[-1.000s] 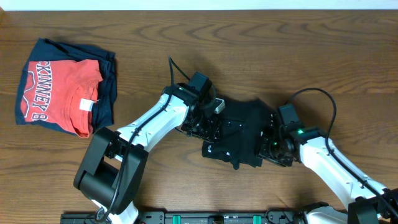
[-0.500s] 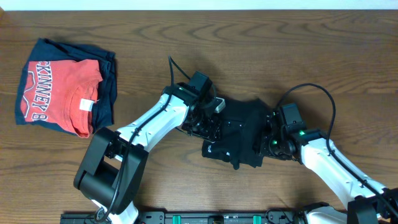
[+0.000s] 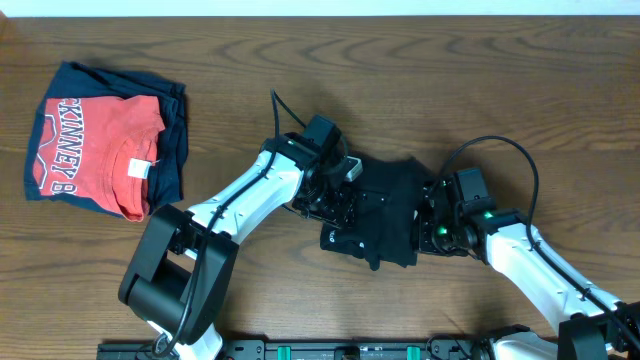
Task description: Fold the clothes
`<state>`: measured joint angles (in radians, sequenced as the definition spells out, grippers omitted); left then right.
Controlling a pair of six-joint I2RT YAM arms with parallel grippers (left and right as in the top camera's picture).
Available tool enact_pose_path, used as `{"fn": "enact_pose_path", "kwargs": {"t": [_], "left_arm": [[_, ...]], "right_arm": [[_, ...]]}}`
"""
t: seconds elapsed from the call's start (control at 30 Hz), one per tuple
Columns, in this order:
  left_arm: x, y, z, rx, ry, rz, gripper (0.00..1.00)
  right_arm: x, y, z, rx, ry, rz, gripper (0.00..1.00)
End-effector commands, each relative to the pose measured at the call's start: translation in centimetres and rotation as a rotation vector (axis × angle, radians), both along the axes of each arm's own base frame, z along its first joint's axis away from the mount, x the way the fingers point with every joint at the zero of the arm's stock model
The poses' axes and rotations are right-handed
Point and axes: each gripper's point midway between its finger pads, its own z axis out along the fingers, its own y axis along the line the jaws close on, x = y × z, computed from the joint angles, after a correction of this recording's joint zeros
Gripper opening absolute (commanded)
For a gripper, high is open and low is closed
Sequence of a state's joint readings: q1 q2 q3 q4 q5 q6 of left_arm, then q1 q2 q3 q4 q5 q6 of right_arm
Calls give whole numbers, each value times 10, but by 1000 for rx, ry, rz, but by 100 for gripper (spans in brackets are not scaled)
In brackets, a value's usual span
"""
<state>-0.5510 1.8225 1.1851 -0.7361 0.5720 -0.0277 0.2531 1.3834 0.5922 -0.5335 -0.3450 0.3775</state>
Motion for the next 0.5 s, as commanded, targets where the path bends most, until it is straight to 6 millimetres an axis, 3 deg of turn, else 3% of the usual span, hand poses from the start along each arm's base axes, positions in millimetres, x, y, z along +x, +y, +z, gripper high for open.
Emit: {"fn": "enact_pose_path", "kwargs": {"t": [0.0, 0.33, 0.37, 0.43, 0.47], "left_arm": [[0, 3, -3, 11, 1, -5, 51], [4, 10, -8, 61, -25, 1, 51], [4, 10, -8, 61, -25, 1, 51], [4, 10, -8, 61, -25, 1, 51], [4, 10, -8, 61, -26, 1, 51]], "right_arm": [[4, -5, 3, 14, -23, 6, 1], [26, -16, 44, 26, -193, 3, 1], [26, -16, 46, 26, -197, 4, 5], [25, -17, 47, 26, -195, 4, 23], [24, -17, 46, 25, -191, 4, 26]]}}
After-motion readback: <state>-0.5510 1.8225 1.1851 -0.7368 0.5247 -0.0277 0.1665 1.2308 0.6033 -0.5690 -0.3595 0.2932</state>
